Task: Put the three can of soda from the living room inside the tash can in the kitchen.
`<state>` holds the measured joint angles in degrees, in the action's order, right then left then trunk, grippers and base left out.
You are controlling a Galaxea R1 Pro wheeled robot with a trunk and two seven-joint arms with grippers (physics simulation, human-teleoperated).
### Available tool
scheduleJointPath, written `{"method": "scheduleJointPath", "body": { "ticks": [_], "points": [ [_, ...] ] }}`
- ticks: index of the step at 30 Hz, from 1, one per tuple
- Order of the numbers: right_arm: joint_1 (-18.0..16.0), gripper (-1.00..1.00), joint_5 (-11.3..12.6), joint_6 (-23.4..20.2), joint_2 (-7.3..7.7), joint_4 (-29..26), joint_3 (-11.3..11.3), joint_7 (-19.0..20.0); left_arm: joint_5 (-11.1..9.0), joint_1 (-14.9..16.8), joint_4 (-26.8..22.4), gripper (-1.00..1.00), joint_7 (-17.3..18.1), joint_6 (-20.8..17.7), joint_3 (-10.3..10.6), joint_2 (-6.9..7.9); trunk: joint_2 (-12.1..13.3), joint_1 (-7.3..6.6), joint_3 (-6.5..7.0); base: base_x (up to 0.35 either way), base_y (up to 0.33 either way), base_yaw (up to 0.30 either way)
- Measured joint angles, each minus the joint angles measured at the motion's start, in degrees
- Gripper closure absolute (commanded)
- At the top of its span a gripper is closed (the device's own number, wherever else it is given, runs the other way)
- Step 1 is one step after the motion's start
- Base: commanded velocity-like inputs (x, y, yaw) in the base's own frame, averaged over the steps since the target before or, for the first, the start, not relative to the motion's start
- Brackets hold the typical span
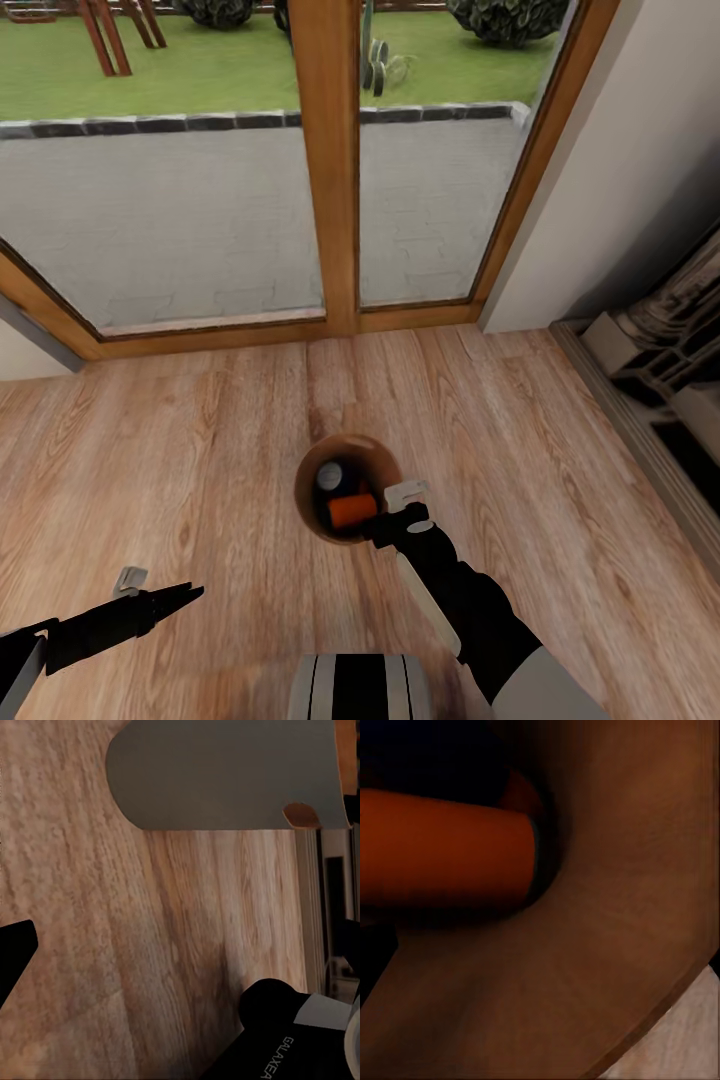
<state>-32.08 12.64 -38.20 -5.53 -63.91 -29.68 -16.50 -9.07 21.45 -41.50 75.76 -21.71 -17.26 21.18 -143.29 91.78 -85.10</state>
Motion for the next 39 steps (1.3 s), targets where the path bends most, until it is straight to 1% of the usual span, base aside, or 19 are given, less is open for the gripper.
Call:
{"method": "scheduleJointPath", "body": {
  "ticks": [11,21,39],
  "points": [
    [0.0,-1.00,-0.1,0.0,0.00,0.0,0.0,0.0,0.0,0.0,0.0,-1.00,0.0,0.0,0.0,0.00,0.0,0.00,0.00,0.023,0.000,0.000],
    [0.0,-1.00,-0.1,0.0,0.00,0.0,0.0,0.0,0.0,0.0,0.0,-1.00,-0.1,0.0,0.0,0.00,0.0,0.00,0.00,0.151,0.000,0.000],
    [0.0,-1.00,-0.1,0.0,0.00,0.0,0.0,0.0,0.0,0.0,0.0,-1.00,-0.1,0.0,-0.1,0.00,0.0,0.00,0.00,0.010,0.000,0.000]
  ]
}}
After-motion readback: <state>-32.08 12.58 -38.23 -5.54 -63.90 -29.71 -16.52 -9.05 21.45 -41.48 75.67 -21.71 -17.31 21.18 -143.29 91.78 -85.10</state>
